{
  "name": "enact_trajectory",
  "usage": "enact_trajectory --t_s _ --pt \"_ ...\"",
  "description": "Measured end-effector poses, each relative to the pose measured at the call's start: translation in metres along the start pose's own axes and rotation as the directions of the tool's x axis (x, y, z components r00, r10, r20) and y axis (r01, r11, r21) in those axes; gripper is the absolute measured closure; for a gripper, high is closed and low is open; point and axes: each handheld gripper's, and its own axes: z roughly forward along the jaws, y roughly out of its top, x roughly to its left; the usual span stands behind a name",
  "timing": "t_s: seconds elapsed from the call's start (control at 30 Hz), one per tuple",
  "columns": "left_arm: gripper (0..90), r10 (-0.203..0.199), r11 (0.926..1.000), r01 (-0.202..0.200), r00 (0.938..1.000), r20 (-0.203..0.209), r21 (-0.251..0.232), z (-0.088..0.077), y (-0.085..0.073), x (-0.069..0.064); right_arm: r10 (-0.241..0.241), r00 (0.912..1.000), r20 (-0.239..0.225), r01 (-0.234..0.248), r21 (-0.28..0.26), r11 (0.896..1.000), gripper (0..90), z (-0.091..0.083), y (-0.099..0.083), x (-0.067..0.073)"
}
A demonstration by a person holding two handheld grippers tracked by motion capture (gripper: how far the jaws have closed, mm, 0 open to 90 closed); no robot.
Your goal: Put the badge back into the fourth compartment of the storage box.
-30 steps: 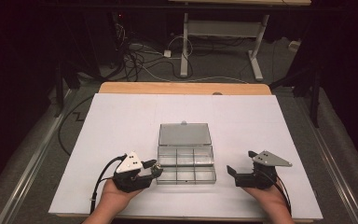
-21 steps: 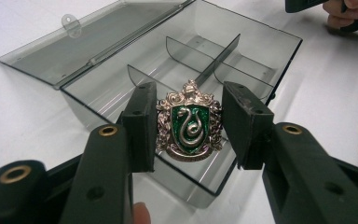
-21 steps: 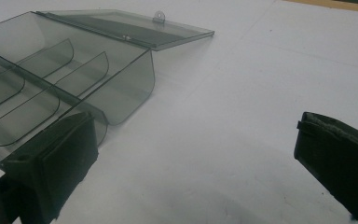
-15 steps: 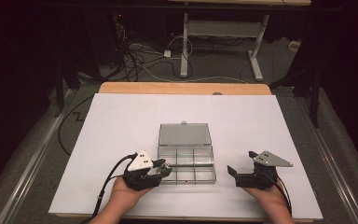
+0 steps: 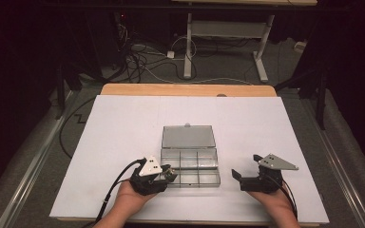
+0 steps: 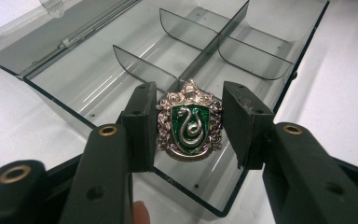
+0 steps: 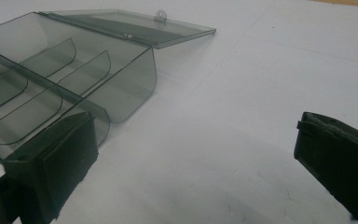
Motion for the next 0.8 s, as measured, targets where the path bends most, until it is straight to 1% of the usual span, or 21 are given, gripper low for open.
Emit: enact_trajectory --t_s 0.2,0.3,0.37,0.5,0.57,0.6,0.73,0.8 --pt "55.1 0.002 1.0000 -0.002 1.0000 0.004 0.002 0.001 -0.001 0.000 0.003 1.0000 -0.006 -0.003 0.004 1.000 2.1 0.001 0.000 0.001" --pt "55.0 0.001 1.0000 -0.001 1.0000 0.005 0.001 0.001 -0.001 0.000 -0.001 0.9999 -0.011 0.001 -0.002 1.000 4.6 0.001 0.000 0.001" --pt "54.5 -0.005 1.0000 0.005 1.0000 0.003 -0.003 0.001 -0.001 0.000 0.007 0.9999 -0.010 -0.007 -0.005 1.000 6.9 0.000 0.000 0.001" --pt "46.5 -0.032 0.9992 0.032 0.9994 0.011 -0.025 -0.001 0.000 0.002 0.006 0.9999 -0.010 -0.006 -0.014 1.000 13.3 -0.001 0.000 0.001" --pt "44.9 -0.035 0.9988 0.036 0.9993 0.015 -0.034 -0.004 0.000 0.001 0.012 0.9998 -0.014 -0.012 -0.015 1.000 15.9 -0.002 0.000 0.002" --pt "42.4 -0.036 0.9987 0.036 0.9992 0.021 -0.036 -0.005 0.000 0.002 0.007 0.9998 -0.017 -0.007 -0.019 1.000 16.0 -0.002 0.000 0.002" --pt "41.5 -0.037 0.9987 0.038 0.9983 0.045 -0.033 -0.008 0.000 0.002 0.004 0.9998 -0.019 -0.005 -0.023 1.000 15.9 -0.003 0.000 0.003" --pt "37.6 -0.039 0.9986 0.040 0.9980 0.050 -0.035 -0.009 0.000 0.002 0.002 0.9998 -0.017 -0.002 -0.023 1.000 14.2 -0.003 0.000 0.003"
